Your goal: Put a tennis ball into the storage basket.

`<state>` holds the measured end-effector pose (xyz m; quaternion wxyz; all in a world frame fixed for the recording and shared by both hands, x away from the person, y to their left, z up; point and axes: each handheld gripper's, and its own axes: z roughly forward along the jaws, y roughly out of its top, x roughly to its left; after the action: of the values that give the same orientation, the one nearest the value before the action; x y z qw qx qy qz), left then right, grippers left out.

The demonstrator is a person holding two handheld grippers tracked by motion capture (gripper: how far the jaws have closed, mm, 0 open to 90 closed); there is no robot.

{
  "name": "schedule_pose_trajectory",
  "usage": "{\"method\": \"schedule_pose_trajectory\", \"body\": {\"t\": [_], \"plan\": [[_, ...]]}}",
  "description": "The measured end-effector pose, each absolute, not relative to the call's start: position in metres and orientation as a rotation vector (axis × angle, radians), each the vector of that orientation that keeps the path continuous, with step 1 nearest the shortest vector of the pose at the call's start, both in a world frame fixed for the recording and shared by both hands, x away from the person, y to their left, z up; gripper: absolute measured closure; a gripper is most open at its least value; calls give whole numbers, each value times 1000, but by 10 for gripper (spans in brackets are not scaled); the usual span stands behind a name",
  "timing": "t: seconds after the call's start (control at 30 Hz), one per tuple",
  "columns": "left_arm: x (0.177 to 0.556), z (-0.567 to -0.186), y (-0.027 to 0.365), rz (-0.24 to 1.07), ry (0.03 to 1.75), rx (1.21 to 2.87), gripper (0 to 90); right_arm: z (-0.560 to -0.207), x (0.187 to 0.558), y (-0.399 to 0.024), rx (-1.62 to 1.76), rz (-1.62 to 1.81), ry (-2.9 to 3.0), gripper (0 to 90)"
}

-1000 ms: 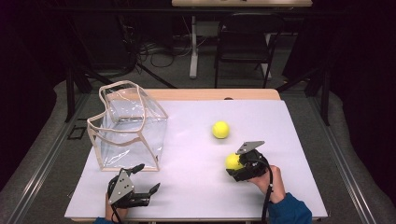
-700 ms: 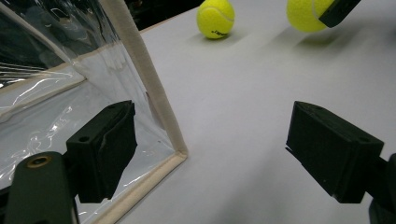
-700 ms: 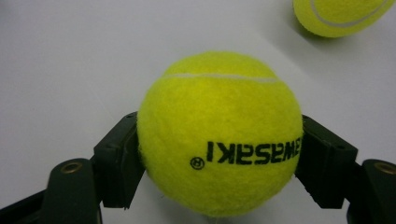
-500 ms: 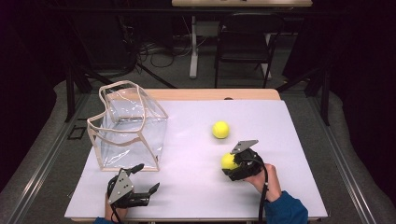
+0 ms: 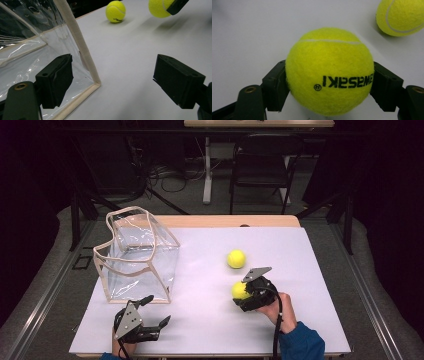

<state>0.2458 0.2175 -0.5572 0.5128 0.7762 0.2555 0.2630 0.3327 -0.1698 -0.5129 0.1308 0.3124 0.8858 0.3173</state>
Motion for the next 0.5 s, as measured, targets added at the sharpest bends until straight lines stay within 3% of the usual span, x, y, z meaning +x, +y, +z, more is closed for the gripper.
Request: {"method": "schedule_pose_trajectory", "body": {"t": [0.5], "plan": [[246, -557, 217, 635, 614, 1869, 160, -504, 336, -159, 865, 911, 2583, 254]]}}
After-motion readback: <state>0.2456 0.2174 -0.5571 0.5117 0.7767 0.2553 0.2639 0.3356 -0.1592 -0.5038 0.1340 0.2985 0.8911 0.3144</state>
